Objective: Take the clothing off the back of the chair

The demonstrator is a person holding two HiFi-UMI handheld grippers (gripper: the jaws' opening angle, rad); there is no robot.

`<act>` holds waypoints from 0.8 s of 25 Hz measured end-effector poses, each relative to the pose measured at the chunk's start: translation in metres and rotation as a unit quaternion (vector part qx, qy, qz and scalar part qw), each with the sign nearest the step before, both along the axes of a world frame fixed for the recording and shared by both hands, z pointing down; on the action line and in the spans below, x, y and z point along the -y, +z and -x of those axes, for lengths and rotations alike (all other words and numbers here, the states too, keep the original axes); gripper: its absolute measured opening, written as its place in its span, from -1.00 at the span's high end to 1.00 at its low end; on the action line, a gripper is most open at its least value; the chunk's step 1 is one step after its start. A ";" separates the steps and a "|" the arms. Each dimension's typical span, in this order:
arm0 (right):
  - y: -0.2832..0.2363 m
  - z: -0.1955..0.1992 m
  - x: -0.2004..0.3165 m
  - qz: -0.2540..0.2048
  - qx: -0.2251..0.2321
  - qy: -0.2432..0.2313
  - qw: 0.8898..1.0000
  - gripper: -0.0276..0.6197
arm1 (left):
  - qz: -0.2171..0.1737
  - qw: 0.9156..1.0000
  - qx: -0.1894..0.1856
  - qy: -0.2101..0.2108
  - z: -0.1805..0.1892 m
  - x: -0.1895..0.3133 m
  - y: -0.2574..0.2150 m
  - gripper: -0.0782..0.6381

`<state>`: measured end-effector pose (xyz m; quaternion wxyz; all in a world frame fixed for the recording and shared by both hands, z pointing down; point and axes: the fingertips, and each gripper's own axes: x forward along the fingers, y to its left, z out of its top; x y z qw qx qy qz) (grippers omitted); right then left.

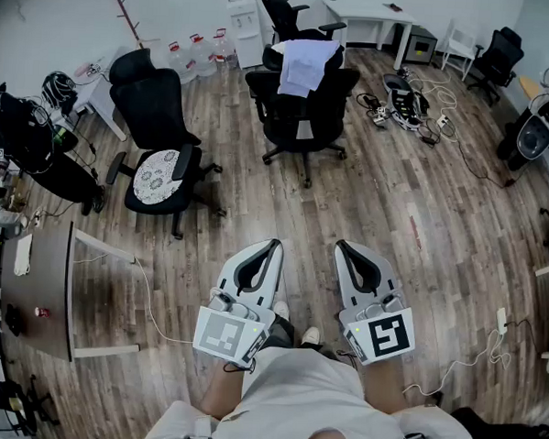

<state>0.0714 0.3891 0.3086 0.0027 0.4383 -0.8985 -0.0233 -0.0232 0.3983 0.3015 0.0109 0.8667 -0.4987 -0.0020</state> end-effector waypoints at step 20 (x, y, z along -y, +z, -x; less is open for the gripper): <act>0.010 -0.009 0.014 0.015 0.007 -0.012 1.000 0.85 | 0.006 1.000 0.015 -0.017 -0.012 0.009 0.009 0.73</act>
